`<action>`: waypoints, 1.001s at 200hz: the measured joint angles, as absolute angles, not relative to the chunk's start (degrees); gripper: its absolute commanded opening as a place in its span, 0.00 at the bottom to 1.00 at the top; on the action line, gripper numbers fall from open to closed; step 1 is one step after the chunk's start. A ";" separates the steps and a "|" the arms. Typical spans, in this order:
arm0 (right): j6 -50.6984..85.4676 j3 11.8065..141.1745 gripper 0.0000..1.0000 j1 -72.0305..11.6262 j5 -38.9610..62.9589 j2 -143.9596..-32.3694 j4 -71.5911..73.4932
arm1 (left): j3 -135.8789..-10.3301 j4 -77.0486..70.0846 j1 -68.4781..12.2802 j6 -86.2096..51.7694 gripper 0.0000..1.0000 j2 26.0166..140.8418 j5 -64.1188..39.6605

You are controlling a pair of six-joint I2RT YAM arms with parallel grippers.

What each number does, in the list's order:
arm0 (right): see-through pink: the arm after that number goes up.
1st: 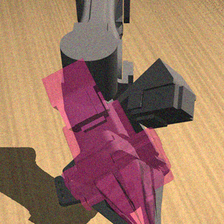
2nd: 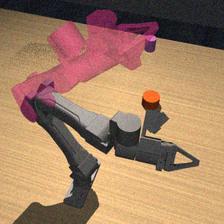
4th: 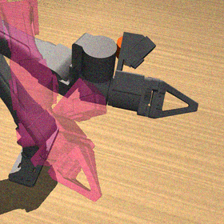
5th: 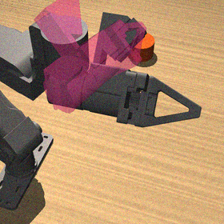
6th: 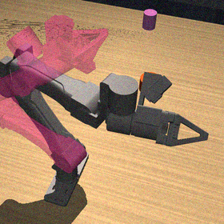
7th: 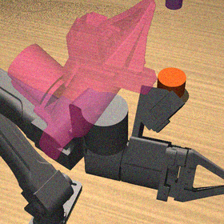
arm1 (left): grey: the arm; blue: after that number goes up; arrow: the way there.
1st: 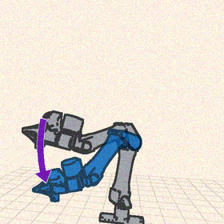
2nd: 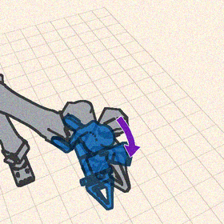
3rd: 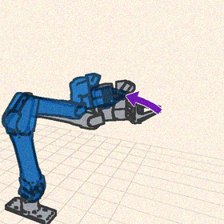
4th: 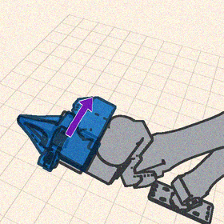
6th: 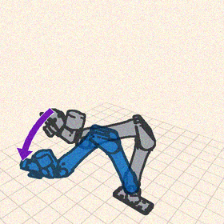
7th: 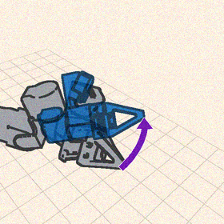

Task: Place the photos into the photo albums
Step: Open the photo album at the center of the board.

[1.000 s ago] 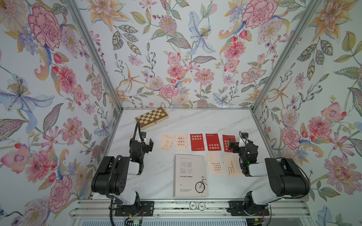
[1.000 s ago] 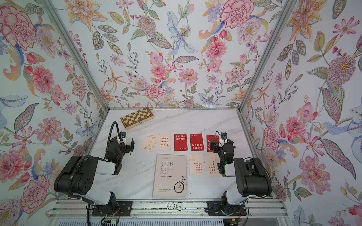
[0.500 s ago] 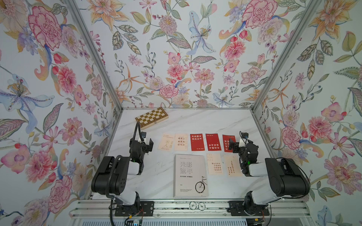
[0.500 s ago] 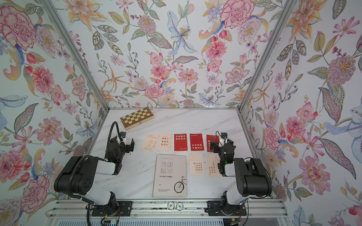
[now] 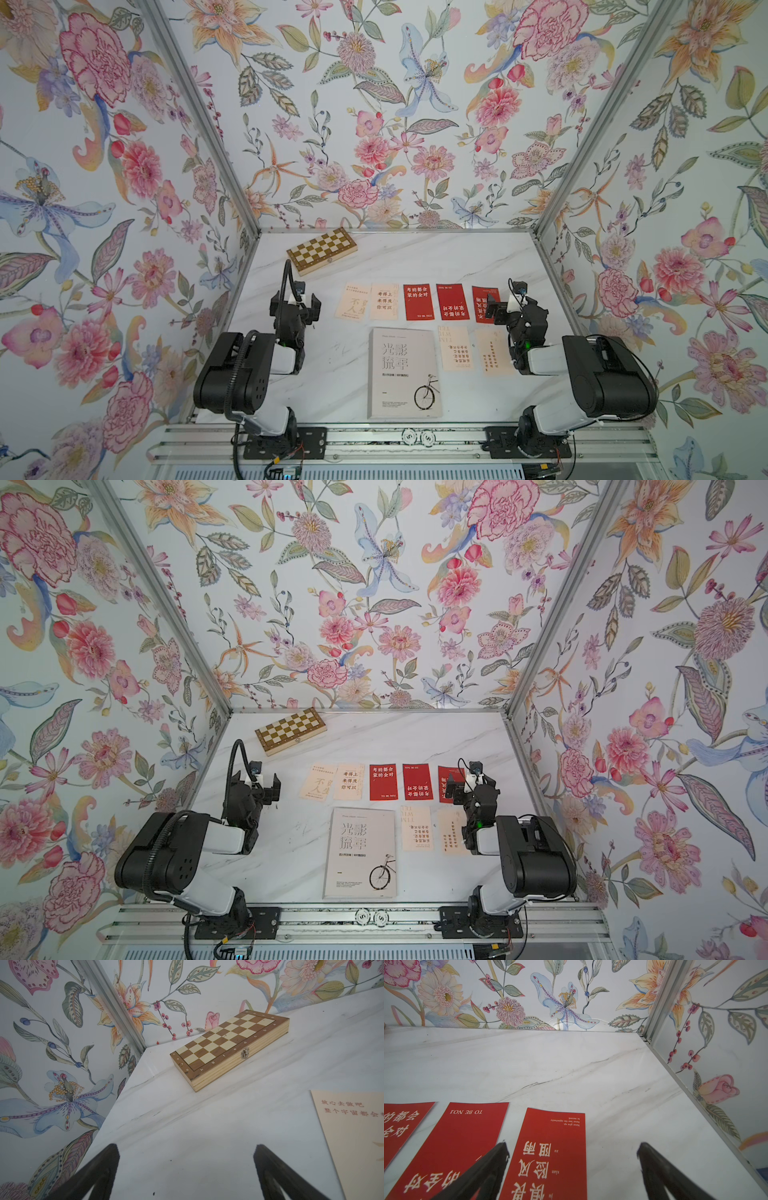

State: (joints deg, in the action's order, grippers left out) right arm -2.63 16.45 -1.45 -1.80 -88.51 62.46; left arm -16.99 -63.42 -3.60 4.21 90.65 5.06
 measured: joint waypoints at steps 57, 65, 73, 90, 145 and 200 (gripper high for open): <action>-2.81 16.45 0.99 -2.76 -2.63 -88.51 62.87 | -18.11 -62.63 -4.29 4.54 0.99 90.67 6.26; -2.81 16.45 0.99 -2.76 -2.63 -88.51 62.85 | -18.20 -62.63 -4.32 4.54 0.99 90.67 6.31; -2.81 16.45 0.99 -2.76 -2.63 -88.51 62.87 | -18.28 -62.59 -4.29 4.54 0.99 90.67 6.28; -2.74 16.45 0.99 -2.52 -2.83 -88.51 62.85 | -18.39 -62.52 -4.14 4.49 0.99 90.67 6.26; -2.57 16.47 0.99 -1.89 -4.16 -88.49 62.63 | -18.48 -61.65 -4.05 4.08 0.99 90.28 6.92; -0.40 21.74 0.99 -8.40 -20.25 -76.27 46.85 | -15.11 -61.08 -13.78 8.91 0.99 76.93 18.59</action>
State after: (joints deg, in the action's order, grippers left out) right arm -0.40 21.74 -8.40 -20.25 -76.27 46.85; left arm -15.11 -61.08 -13.78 8.91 76.93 18.59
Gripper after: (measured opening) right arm 0.992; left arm 0.989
